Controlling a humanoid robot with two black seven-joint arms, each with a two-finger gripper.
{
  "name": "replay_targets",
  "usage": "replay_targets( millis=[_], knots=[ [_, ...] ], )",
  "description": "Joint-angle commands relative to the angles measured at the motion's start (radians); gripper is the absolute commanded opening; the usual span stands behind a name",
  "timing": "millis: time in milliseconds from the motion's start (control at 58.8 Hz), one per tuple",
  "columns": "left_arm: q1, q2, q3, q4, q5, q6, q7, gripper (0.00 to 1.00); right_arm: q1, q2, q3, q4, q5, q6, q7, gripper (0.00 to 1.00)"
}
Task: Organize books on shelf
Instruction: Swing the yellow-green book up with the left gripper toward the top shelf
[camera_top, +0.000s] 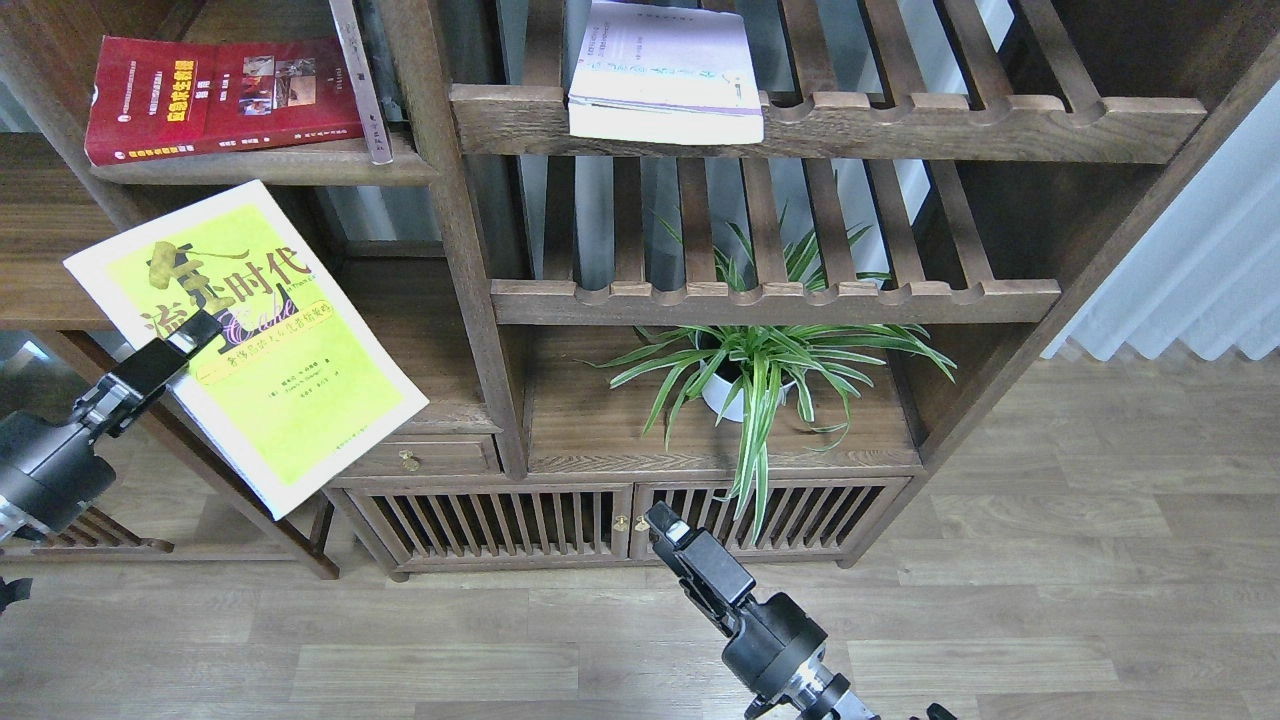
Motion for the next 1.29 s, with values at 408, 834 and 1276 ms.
replay_targets(
  millis=[408,834,1276],
  knots=[
    [0.031,-0.160,-0.098,0.000,0.377,0.000,0.017,0.03,0.013,0.000,0.000,-0.005,0.000,0.000,0.000,0.98],
    [0.036,-0.243,-0.213,-0.001,0.437,0.000,0.017,0.02,0.016,0.000,0.005,-0.022,0.000,0.000,0.000,0.98],
    [-0.138,-0.255,-0.225,-0.001,0.288,0.000,0.017,0.02,0.030,0.000,0.005,-0.038,0.000,0.000,0.002,0.98]
  ],
)
